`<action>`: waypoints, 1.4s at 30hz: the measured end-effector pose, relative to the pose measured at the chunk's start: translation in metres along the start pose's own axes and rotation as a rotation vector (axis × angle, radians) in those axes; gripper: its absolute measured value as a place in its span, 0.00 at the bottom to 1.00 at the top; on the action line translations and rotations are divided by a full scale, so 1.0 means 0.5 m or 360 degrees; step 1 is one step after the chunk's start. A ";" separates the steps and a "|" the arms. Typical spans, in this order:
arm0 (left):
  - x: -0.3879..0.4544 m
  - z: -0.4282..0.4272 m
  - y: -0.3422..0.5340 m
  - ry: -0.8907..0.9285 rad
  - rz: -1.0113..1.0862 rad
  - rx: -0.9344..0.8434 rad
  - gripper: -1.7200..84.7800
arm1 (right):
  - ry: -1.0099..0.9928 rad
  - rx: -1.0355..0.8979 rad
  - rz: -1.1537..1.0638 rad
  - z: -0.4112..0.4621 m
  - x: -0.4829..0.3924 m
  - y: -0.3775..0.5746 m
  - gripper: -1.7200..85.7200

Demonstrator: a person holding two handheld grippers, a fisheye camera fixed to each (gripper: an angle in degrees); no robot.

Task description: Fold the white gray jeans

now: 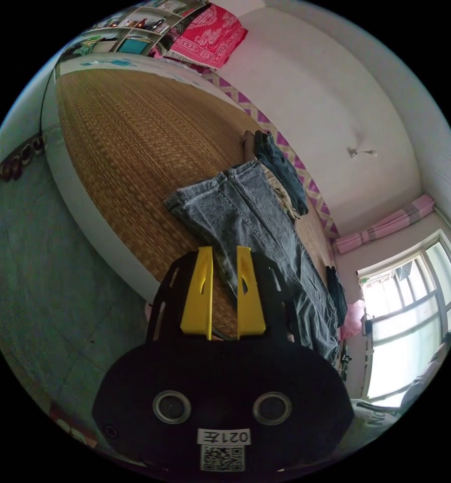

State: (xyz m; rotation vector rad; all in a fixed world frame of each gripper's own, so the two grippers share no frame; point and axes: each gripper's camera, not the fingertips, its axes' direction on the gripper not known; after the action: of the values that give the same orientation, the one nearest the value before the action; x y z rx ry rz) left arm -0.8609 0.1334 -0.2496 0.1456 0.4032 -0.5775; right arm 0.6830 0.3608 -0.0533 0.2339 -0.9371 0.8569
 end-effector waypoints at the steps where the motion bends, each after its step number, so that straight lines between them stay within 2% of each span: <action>1: 0.003 0.004 -0.005 -0.0004 0.0005 -0.0002 0.10 | 0.0045 -0.0024 -0.0019 0.013 -0.003 0.000 0.14; 8: 0.023 0.031 -0.038 -0.0068 -0.0022 -0.0005 0.06 | 0.0114 -0.0030 -0.0021 0.058 -0.009 -0.024 0.09; 11: 0.030 0.044 -0.056 -0.0083 -0.0044 -0.0021 0.02 | 0.0011 -0.0038 -0.0028 0.066 -0.023 -0.034 0.06; 17: 0.075 0.041 -0.105 0.0045 0.0008 0.0026 0.01 | -0.0239 -0.0115 -0.0155 0.093 -0.103 -0.079 0.04; 23: 0.234 0.049 -0.253 0.0145 0.0217 0.0011 0.01 | -0.0363 -0.0263 -0.0294 0.205 -0.240 -0.198 0.04; 28: 0.379 0.215 -0.431 -0.0024 0.0348 -0.0155 0.01 | -0.0282 -0.0338 -0.0349 0.422 -0.330 -0.354 0.04; 34: 0.393 0.462 -0.521 -0.0193 0.0258 -0.0329 0.01 | -0.0025 -0.0354 -0.0170 0.661 -0.261 -0.452 0.06; 38: 0.356 0.486 -0.529 -0.0156 0.0263 -0.0309 0.03 | -0.0117 -0.0351 -0.0227 0.685 -0.256 -0.434 0.08; 42: 0.323 0.426 -0.530 -0.0114 0.0346 -0.0233 0.08 | -0.0168 -0.0363 -0.0482 0.645 -0.324 -0.384 0.10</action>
State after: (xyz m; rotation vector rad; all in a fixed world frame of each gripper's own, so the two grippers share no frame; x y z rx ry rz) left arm -0.8151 -0.2195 -0.1270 0.0272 0.3535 -0.3368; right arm 0.5784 -0.0220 0.0452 0.2181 -1.0576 0.4585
